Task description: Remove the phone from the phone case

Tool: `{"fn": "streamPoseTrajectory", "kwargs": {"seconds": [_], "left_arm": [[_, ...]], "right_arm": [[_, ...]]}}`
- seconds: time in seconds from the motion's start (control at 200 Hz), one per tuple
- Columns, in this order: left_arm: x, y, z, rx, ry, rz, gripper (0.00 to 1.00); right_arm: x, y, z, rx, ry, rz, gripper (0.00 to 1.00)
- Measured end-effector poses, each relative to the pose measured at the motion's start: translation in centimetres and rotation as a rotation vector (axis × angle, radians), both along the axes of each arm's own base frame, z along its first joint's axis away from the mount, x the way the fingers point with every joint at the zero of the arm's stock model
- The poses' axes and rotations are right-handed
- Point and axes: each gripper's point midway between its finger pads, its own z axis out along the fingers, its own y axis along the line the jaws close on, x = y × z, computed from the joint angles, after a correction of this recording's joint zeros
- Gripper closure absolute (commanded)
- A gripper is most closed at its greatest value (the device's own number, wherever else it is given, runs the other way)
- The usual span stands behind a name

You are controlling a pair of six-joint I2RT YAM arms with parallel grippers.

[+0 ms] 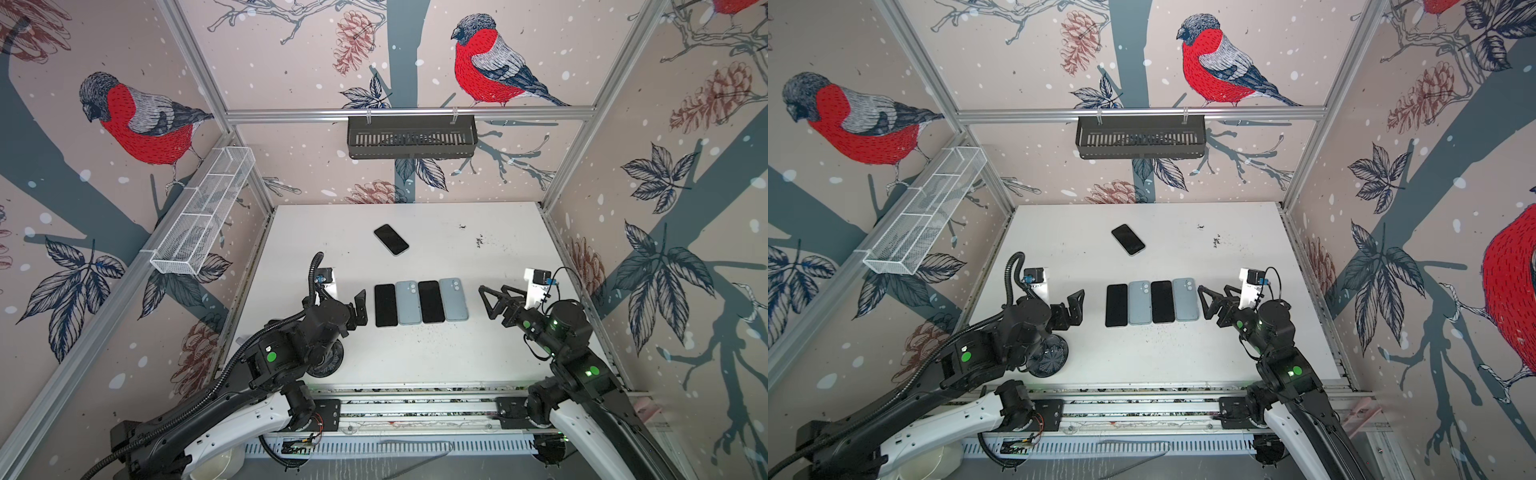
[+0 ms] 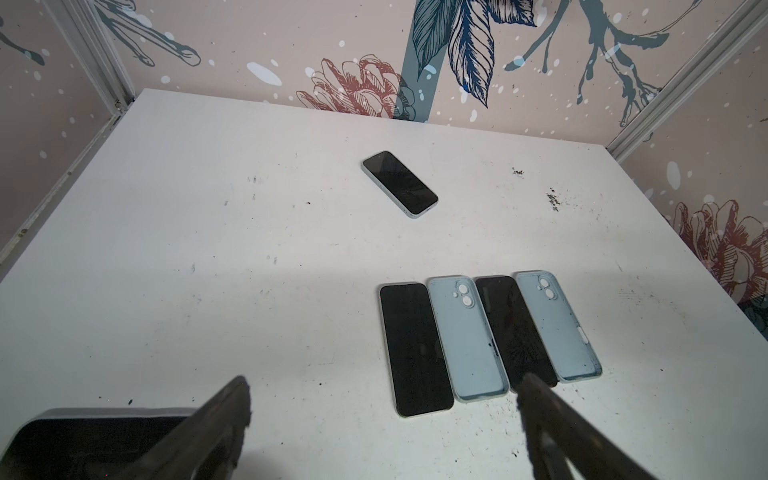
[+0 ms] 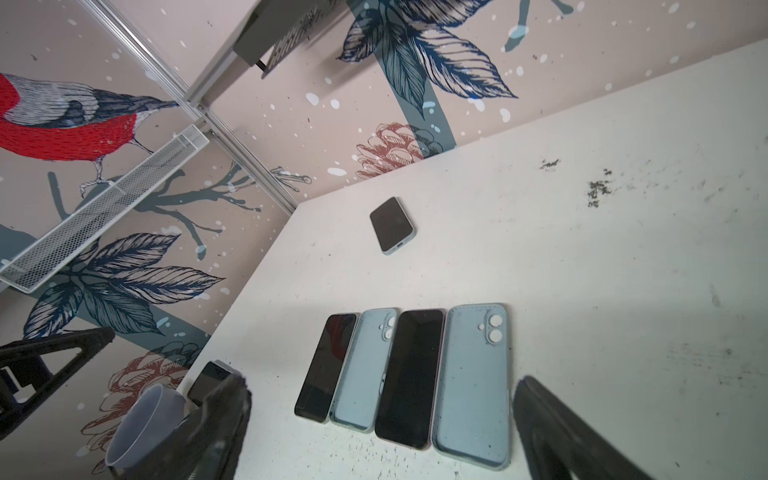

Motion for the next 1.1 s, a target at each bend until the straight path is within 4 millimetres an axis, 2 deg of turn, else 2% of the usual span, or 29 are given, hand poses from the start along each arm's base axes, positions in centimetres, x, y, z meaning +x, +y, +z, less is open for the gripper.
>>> {"fn": "streamPoseTrajectory", "kwargs": {"seconds": [0.15, 0.455, 0.845, 0.991, 1.101], "left_arm": [[-0.3, 0.8, -0.2, 0.0, 0.006, 0.018, 0.01], [0.8, 2.7, -0.9, 0.045, 0.059, 0.114, 0.01], [3.6, 6.6, -3.1, 0.086, 0.199, 0.254, 0.01], [4.3, 8.5, -4.2, 0.057, 0.255, 0.318, 0.01], [4.4, 9.1, -5.0, 0.028, 0.289, 0.346, 0.01]], "right_arm": [[-0.1, -0.8, 1.2, -0.024, -0.015, -0.038, 0.0], [-0.2, -1.6, 0.3, -0.061, 0.036, -0.073, 0.0], [-1.2, -0.9, 0.1, -0.03, 0.041, -0.022, 0.0], [-1.5, -0.5, -0.7, -0.02, 0.052, 0.006, 0.0], [-1.5, -0.1, -1.3, 0.003, 0.061, 0.024, 0.0]]}}
